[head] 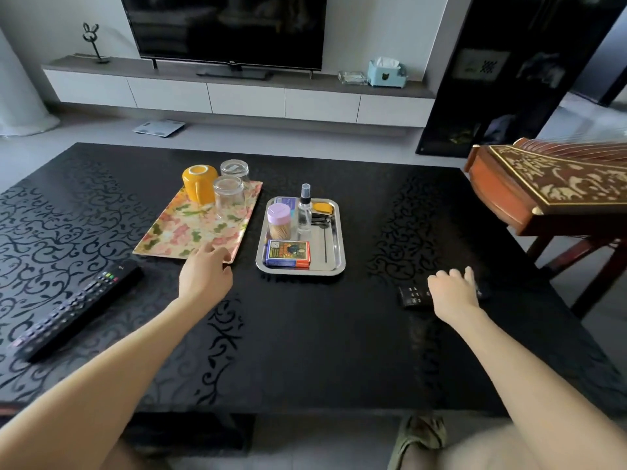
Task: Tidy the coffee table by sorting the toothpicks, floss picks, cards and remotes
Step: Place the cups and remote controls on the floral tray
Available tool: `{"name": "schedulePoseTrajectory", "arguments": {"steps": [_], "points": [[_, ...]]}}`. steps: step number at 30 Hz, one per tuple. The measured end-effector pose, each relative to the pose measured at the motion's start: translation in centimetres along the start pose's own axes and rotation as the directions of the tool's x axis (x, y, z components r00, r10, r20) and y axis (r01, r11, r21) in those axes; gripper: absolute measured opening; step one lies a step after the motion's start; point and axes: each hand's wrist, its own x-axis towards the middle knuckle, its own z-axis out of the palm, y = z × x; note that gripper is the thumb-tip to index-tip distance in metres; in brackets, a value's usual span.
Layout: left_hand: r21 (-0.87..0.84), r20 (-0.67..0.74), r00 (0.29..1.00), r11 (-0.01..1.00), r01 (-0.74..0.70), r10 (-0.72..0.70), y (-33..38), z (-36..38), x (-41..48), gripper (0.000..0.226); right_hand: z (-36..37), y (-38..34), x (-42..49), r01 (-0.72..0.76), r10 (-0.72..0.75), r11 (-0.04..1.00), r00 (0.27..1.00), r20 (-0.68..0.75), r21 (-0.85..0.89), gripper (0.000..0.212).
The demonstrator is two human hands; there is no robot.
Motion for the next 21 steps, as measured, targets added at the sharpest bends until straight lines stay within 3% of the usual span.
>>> {"name": "schedulePoseTrajectory", "arguments": {"steps": [4,9,11,13,15,18,21], "points": [[0.028,0.026,0.999,0.999,0.029,-0.029,-1.9,-0.9,-1.2,0.02,-2.8,-3.6,-2.1,0.152,-0.154,0.988,0.977,-0.144,-0.027,0.02],[0.097,0.025,0.994,0.99,0.105,-0.108,-5.4,-2.0,-2.2,0.024,-4.7,-7.0,-3.6,0.211,-0.211,0.976,0.977,0.008,0.045,0.013],[0.153,0.022,0.984,0.973,0.172,-0.177,-7.3,-2.6,-2.6,0.028,-5.6,-8.2,-4.3,0.218,-0.219,0.97,0.976,-0.007,0.103,0.004],[0.254,0.03,0.965,0.936,0.243,-0.259,-9.0,-3.1,-2.6,0.036,-7.0,-9.4,-5.1,0.23,-0.233,0.946,0.972,-0.014,0.23,0.028],[0.364,0.071,0.928,0.876,0.318,-0.367,-10.9,-3.4,-2.4,0.052,-8.4,-10.7,-5.8,0.25,-0.258,0.891,0.966,-0.031,0.379,0.035],[0.373,0.142,0.834,0.809,0.454,-0.533,-14.2,-4.1,-2.3,0.067,-10.5,-13.8,-5.7,0.304,-0.33,0.745,0.941,-0.067,0.593,0.016],[0.354,0.179,0.824,0.816,0.456,-0.538,-16.1,-4.8,-2.1,0.064,-12.3,-17.0,-4.9,0.298,-0.418,0.52,0.906,-0.065,0.8,0.027]]}}
